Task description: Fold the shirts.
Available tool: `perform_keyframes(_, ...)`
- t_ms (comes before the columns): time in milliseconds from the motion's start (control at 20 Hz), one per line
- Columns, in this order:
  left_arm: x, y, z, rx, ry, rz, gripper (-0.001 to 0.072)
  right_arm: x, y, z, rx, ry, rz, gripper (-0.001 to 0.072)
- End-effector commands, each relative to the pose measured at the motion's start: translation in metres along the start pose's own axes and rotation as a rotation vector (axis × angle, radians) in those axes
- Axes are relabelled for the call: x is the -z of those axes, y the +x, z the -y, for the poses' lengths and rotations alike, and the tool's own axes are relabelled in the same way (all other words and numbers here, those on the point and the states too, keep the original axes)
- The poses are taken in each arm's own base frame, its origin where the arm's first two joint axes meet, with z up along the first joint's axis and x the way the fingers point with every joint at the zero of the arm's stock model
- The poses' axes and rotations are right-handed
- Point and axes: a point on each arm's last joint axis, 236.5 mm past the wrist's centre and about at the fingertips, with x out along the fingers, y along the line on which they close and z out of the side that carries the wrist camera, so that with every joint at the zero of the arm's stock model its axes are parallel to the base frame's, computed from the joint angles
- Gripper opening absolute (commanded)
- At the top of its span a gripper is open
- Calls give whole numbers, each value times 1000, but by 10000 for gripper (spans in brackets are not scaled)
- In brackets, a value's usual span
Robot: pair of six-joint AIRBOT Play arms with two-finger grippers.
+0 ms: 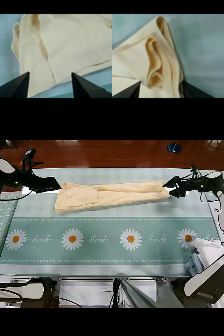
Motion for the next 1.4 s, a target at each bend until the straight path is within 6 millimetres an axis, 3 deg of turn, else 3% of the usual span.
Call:
perform_keyframes(0, 1, 0, 3, 6, 2, -4, 597, 6, 37, -10, 8, 8, -7, 581)
perform_keyframes(100, 4, 0, 4, 10, 2, -19, 598, 14, 61, -18, 16, 10, -21, 564)
perform_keyframes(150, 6, 0, 4, 13, 2, -28, 597, 18, 67, -23, 22, -19, -27, 432)
perform_keyframes(250, 8, 0, 5, 16, 2, -37, 598, 18, 65, -40, -4, -49, -21, 54)
perform_keyframes(300, 10, 0, 5, 17, 2, -41, 597, 18, 57, -52, -25, -65, -21, 26)
perform_keyframes(450, 8, 0, 16, 54, -11, -35, 597, 17, 13, -93, -47, -180, 1, 25)
perform_keyframes(550, -1, 0, 50, 173, -60, -6, 585, 24, -20, -115, -16, -258, 7, 25)
perform_keyframes(650, -9, -3, 96, 315, -99, 18, 359, 35, -53, -131, 31, -319, 2, 25)
perform_keyframes(750, -9, -3, 143, 417, -93, 15, 321, 45, -86, -142, 94, -365, 13, 25)
perform_keyframes(850, 0, 3, 186, 463, -39, 0, 173, 58, -117, -153, 148, -411, 23, 25)
perform_keyframes(950, 10, 14, 228, 487, 20, -2, 88, 76, -146, -158, 208, -435, 10, 25)
perform_keyframes(1200, 51, 44, 327, 589, 50, -47, 36, 111, -203, -168, 312, -487, 14, 25)
perform_keyframes(1350, 86, 64, 363, 620, 44, -122, 36, 125, -225, -178, 329, -503, 44, 25)
